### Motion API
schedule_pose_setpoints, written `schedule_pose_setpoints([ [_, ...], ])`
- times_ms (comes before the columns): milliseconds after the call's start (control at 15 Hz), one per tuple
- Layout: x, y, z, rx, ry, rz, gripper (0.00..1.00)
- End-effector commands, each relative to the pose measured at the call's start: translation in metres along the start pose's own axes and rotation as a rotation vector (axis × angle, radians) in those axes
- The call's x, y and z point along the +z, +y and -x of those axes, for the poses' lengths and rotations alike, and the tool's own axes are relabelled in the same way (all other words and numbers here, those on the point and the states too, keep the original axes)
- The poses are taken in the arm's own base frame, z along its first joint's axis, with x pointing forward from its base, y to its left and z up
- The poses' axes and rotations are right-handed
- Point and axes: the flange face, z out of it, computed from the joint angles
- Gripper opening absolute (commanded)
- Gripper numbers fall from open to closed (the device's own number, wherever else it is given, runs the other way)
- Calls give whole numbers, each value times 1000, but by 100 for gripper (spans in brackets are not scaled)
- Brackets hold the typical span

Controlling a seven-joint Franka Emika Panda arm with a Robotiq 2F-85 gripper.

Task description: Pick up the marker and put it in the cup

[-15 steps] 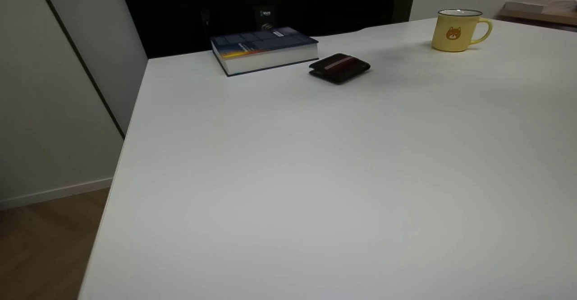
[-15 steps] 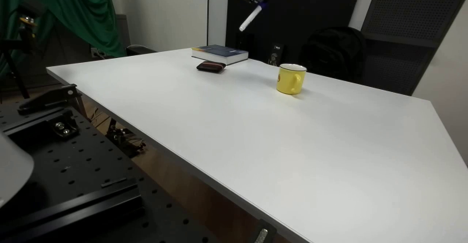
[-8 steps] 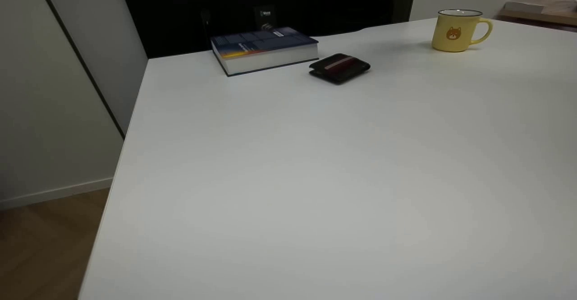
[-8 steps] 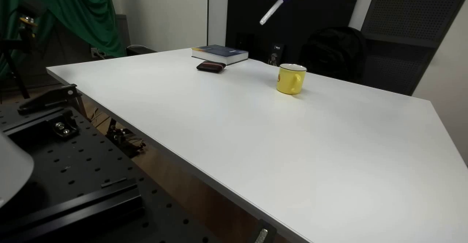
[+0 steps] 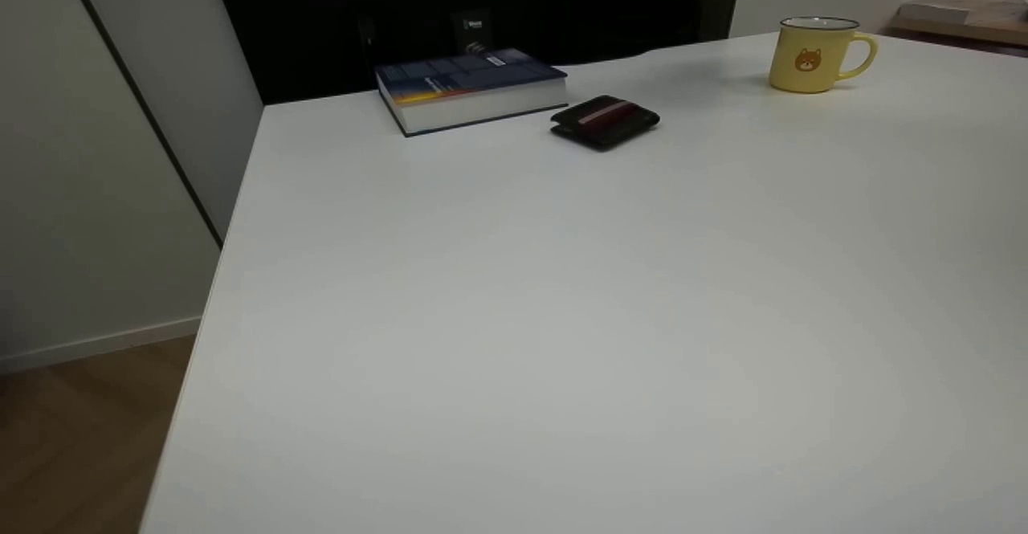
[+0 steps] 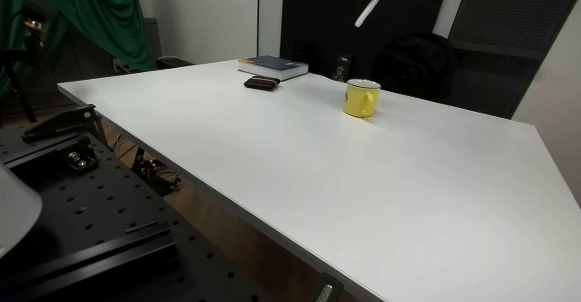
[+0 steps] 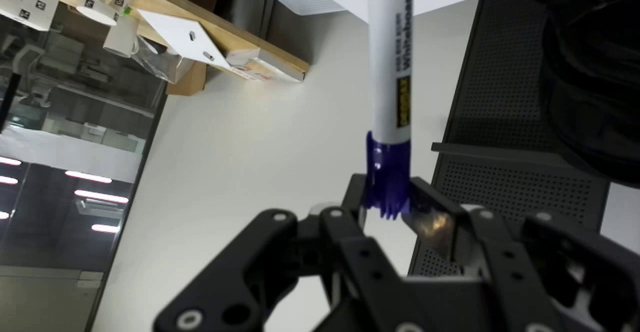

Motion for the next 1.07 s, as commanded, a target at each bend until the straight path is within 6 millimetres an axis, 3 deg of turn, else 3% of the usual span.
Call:
schedule_pose_setpoints([
  [0,19,-11,-7,96,104,37,7],
  [733,83,-24,45,262,176,95,7],
  [1000,96,-31,70,254,176,104,7],
])
